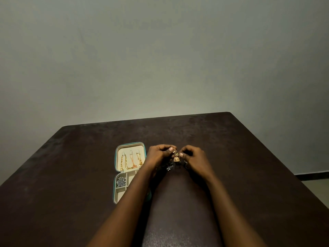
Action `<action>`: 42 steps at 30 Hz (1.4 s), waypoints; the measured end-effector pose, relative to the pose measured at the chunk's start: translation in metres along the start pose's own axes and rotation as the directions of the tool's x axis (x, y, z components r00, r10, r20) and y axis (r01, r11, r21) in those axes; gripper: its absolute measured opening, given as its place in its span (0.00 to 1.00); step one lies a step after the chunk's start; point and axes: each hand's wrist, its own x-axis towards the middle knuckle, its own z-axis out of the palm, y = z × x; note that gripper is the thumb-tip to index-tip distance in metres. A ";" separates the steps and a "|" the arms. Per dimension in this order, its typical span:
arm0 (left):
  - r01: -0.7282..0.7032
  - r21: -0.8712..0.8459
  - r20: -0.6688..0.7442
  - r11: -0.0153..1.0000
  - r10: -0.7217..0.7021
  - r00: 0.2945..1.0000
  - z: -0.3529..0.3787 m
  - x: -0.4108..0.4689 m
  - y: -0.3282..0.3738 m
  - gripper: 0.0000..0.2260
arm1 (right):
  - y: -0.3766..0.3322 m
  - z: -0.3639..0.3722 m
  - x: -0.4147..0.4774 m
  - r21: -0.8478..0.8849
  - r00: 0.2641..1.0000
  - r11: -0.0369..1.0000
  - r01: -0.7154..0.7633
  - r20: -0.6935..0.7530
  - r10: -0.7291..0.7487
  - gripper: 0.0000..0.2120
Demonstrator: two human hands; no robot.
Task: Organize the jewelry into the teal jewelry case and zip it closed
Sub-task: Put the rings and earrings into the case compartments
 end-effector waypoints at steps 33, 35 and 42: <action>0.027 -0.050 -0.073 0.998 -0.031 0.997 -0.001 -0.007 0.014 0.09 | 0.014 -0.048 0.004 -0.290 0.997 0.955 -0.064 -0.053 0.051 0.04; 0.029 -0.063 -0.051 0.998 -0.032 0.998 -0.002 -0.007 0.015 0.10 | 0.014 -0.049 0.002 -0.310 0.997 0.948 -0.067 0.009 0.073 0.05; 0.045 -0.062 -0.009 0.997 -0.045 0.999 -0.006 -0.007 0.013 0.10 | 0.019 -0.022 0.010 -0.379 0.999 0.924 -0.051 -0.033 0.041 0.07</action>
